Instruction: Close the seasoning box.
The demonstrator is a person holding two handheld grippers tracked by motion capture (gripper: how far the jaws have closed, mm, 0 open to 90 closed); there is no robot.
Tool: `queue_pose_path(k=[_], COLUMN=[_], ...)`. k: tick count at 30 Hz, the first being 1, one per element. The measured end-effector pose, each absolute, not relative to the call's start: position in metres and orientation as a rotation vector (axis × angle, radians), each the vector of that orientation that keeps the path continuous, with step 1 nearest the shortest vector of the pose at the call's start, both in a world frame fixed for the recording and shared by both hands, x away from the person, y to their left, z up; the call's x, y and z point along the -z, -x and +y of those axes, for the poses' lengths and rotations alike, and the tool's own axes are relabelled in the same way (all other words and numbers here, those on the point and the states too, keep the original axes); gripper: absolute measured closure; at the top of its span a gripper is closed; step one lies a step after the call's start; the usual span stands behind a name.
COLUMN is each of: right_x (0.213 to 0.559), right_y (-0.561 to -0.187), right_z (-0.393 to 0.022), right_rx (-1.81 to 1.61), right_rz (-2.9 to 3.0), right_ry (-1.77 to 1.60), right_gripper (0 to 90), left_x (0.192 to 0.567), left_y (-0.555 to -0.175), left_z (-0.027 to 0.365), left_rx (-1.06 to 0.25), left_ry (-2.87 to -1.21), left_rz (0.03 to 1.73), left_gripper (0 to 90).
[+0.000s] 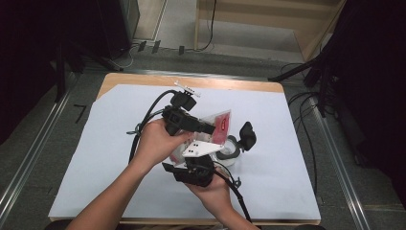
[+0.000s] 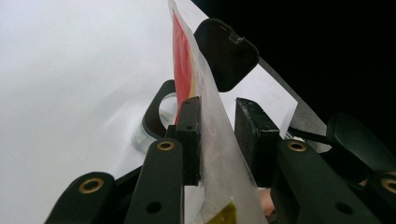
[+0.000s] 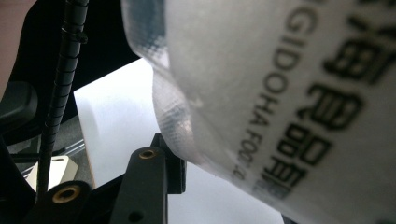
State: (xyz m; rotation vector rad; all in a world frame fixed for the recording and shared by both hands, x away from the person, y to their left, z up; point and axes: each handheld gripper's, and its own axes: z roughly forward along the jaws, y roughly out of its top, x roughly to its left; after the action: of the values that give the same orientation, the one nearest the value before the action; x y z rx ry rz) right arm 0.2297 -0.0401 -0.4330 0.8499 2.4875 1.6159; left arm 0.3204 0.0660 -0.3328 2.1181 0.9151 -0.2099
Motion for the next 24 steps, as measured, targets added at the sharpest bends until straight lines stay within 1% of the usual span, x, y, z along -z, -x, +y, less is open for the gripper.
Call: queue_pose_path(k=[5, 10, 16, 20, 24], right_x=[0.4310, 0.4311, 0.4299, 0.4297, 0.4305], right_y=[-0.2296, -0.2296, -0.2280, -0.2279, -0.2281], right_z=[-0.0399, -0.0409, -0.0409, -0.0407, -0.0405], right_rx=[-1.617, -1.621, -1.615, -1.621, -1.612], right_rz=[2.487, 2.490, 2.481, 2.482, 2.484], right_ry=[-0.845, -0.847, -0.826, -0.827, -0.838], right_gripper=[63.8, 63.8, 63.8, 63.8, 63.8], left_x=[0.3308, 0.3298, 0.3290, 0.3288, 0.3303], left_y=[-0.3199, -0.3176, -0.3182, -0.3192, -0.3200], left_z=[0.0666, 0.0639, 0.0663, 0.0659, 0.0655], left_rx=[0.208, 0.163, 0.193, 0.199, 0.196], left_ry=[-2.125, -2.156, -2.135, -2.136, -2.142], left_rz=[0.902, 0.885, 0.894, 0.962, 0.958], left_gripper=[71.4, 70.9, 69.3, 75.8, 77.4])
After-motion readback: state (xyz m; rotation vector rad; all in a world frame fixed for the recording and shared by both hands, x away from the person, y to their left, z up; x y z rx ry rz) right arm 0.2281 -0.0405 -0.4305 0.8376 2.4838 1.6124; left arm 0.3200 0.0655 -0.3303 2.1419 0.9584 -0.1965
